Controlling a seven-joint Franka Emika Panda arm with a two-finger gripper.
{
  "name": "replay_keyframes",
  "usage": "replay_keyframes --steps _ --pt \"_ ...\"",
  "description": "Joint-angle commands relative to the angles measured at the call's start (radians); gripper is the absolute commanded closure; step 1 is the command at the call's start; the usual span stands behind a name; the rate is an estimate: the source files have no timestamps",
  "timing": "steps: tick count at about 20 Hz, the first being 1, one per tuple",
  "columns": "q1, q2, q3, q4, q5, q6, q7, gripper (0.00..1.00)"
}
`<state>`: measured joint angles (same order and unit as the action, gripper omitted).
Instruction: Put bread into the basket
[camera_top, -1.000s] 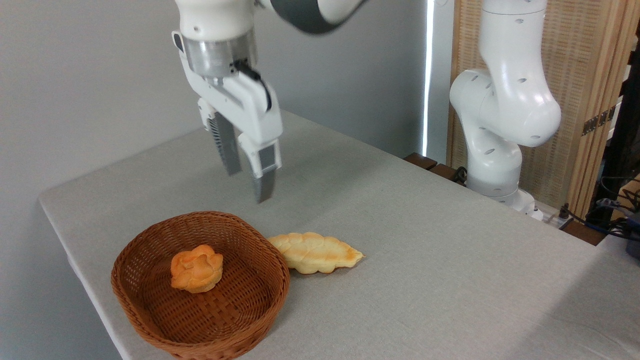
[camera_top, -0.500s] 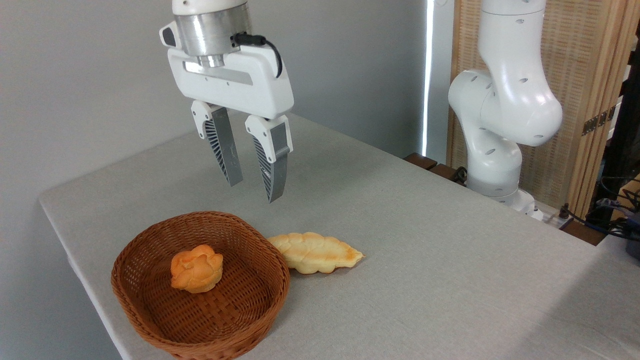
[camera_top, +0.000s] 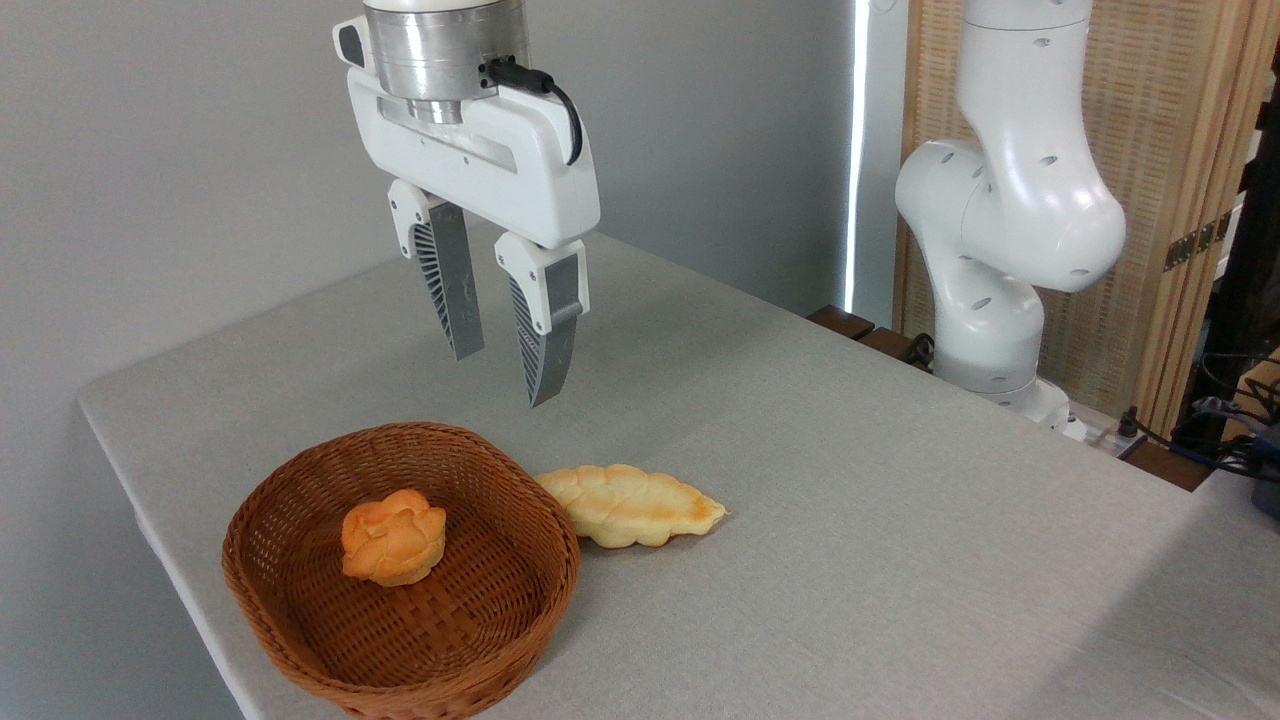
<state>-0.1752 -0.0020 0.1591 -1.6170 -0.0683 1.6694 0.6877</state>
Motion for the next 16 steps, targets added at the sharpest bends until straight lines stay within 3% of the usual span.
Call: replay_keyframes --steps 1,2,4,16 --pt "0.075 -0.004 -0.056 0.009 -0.03 -0.03 0.042 0.0" --pt "0.121 -0.004 -0.097 0.009 -0.037 -0.03 0.042 0.0" --pt "0.157 -0.004 -0.133 0.008 -0.039 -0.03 0.042 0.0" --pt "0.161 -0.003 -0.135 0.008 -0.039 -0.031 0.046 0.0"
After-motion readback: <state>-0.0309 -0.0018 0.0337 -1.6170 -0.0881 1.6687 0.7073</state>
